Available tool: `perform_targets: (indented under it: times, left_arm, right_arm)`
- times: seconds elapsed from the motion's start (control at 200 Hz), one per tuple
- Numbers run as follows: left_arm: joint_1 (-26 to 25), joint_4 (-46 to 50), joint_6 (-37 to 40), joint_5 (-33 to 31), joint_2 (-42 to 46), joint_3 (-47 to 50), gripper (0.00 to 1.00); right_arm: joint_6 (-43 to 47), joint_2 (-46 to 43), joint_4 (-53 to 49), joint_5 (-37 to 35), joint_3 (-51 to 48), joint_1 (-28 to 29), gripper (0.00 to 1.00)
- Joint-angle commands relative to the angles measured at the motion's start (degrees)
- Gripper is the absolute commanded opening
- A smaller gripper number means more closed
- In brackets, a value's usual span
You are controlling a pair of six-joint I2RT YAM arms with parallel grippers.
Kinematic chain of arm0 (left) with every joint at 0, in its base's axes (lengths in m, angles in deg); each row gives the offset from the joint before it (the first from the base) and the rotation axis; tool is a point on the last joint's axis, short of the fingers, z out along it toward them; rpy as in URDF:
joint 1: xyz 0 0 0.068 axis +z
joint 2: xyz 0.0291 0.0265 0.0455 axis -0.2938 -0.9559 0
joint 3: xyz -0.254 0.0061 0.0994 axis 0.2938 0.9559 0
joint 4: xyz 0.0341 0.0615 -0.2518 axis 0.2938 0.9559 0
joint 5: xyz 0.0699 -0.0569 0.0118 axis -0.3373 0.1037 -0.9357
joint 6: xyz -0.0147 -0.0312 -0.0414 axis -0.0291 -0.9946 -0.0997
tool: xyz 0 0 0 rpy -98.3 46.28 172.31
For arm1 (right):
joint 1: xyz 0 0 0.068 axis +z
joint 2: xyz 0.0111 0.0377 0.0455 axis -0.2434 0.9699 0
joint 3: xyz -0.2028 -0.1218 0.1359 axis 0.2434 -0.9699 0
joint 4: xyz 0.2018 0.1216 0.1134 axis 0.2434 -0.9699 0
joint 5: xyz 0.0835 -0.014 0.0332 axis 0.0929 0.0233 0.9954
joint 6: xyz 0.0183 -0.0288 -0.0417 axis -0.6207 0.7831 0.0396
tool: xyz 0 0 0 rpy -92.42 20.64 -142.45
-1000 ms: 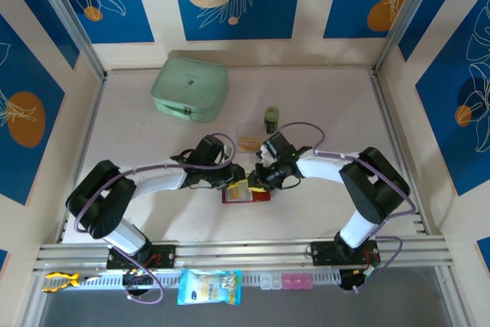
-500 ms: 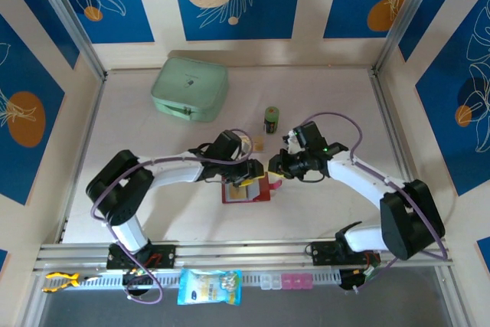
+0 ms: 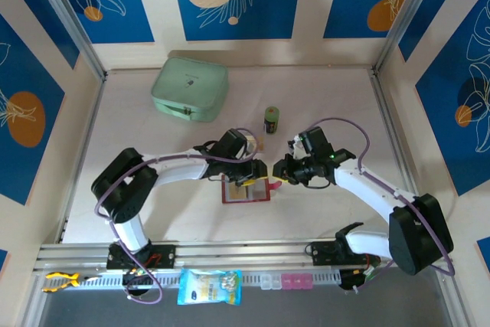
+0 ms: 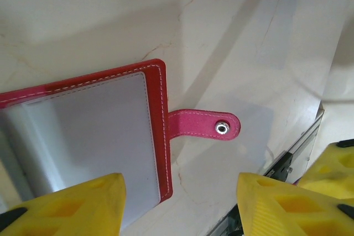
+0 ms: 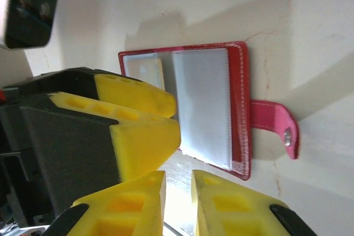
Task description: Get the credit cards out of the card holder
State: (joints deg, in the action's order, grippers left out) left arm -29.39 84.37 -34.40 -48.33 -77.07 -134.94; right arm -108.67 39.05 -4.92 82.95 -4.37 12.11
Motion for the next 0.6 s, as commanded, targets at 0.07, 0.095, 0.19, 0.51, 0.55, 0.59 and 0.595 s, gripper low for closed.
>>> perform_targets:
  times: [0.07, 0.095, 0.19, 0.51, 0.55, 0.59, 0.595]
  left_arm:
    - [2.36, 7.40, 4.81, -4.76, 6.67, 2.19, 0.49]
    - [2.65, 8.30, 5.20, -5.16, 7.37, 2.47, 0.49]
    - [3.96, 10.65, 6.14, -6.91, 10.08, 4.71, 0.44]
    - [7.54, 10.66, 7.37, -6.72, 14.05, 13.16, 0.34]
    - [7.55, 10.46, 7.31, -6.57, 13.79, 13.66, 0.31]
    - [7.54, 10.36, 7.25, -6.70, 13.54, 14.03, 0.28]
    - [7.59, 10.36, 7.19, -6.75, 13.52, 14.04, 0.28]
  right_arm:
    - [-2.02, 3.31, 2.89, 2.06, 0.97, 3.83, 0.20]
    - [-2.19, 3.77, 3.67, 2.07, 1.22, 4.55, 0.20]
    - [-2.76, 6.51, 5.52, 1.80, 2.57, 6.95, 0.20]
    - [-3.13, 15.54, 13.28, 1.38, 4.81, 12.37, 0.23]
    - [-3.26, 16.50, 13.88, 1.07, 4.90, 12.64, 0.23]
    - [-3.26, 17.39, 14.22, 1.06, 5.05, 12.81, 0.23]
    - [-3.28, 17.44, 14.23, 1.03, 5.07, 12.77, 0.24]
